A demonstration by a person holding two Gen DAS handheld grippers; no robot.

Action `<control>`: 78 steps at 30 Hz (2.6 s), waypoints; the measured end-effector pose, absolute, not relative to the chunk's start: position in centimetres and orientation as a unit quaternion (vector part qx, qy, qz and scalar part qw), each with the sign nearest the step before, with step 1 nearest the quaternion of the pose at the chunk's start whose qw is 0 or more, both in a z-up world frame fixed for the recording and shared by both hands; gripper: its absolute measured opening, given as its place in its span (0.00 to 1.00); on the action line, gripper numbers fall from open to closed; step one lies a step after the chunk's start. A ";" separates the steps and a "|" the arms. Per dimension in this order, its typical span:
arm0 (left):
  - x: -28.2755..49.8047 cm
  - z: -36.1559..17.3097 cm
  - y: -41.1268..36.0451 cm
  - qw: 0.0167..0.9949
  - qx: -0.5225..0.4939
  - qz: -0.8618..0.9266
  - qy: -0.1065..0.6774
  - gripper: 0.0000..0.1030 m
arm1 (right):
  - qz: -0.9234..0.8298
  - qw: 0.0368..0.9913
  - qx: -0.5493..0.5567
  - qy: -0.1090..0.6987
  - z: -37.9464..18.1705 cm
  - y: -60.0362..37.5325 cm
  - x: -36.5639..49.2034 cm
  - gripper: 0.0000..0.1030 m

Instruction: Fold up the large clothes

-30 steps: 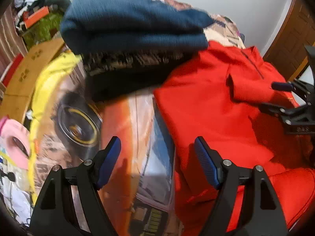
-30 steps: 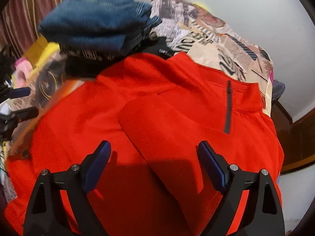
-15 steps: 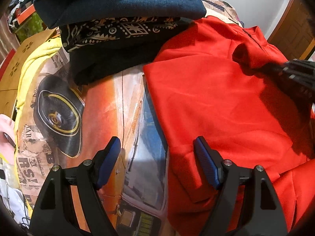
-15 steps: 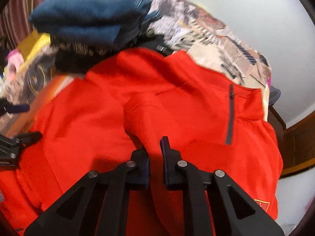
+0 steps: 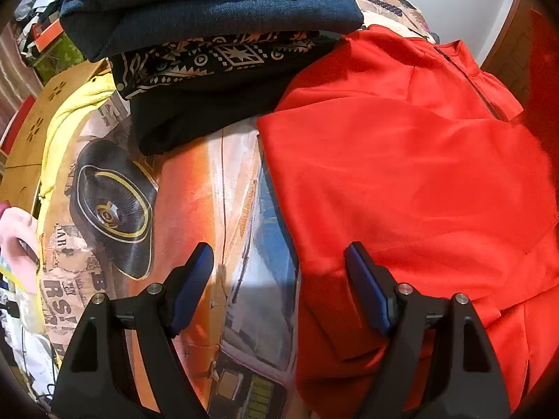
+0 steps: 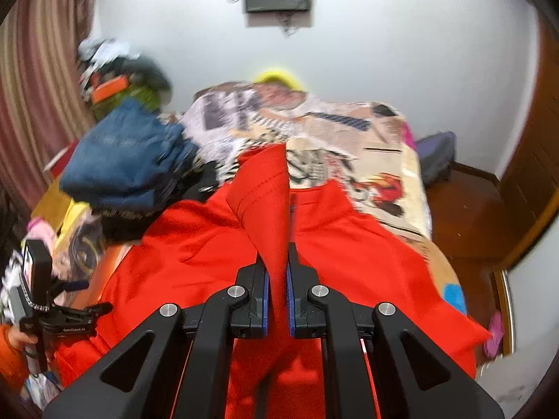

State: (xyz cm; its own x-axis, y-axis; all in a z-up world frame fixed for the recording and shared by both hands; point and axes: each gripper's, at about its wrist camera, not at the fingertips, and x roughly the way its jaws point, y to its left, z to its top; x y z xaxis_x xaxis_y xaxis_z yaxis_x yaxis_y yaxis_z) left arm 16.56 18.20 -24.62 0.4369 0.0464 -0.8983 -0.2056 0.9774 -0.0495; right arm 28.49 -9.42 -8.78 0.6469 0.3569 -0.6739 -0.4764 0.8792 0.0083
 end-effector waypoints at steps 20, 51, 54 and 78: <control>16.8 -23.8 17.8 0.838 -0.045 0.098 0.534 0.77 | 0.142 0.850 0.066 0.503 -16.7 -22.3 27.6 0.19; 25.7 -15.7 4.2 0.883 0.002 -0.019 0.469 0.77 | 0.052 0.803 0.322 0.499 -21.9 -38.2 30.6 0.48; 26.2 -17.2 3.5 0.874 0.001 -0.024 0.485 0.77 | 0.056 0.791 0.353 0.496 -23.1 -38.8 31.2 0.48; 26.1 -20.1 3.1 0.865 0.010 -0.013 0.502 0.77 | -0.037 0.884 0.242 0.398 -14.9 -39.4 29.7 0.05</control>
State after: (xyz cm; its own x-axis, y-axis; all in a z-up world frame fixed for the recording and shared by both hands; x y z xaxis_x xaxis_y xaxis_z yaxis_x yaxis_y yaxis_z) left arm 26.09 3.07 -20.11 0.4960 -0.0132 -0.8682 0.0330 0.9994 0.0036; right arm 29.68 -39.42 -14.86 0.6800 0.1277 -0.7220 0.2572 0.8806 0.3980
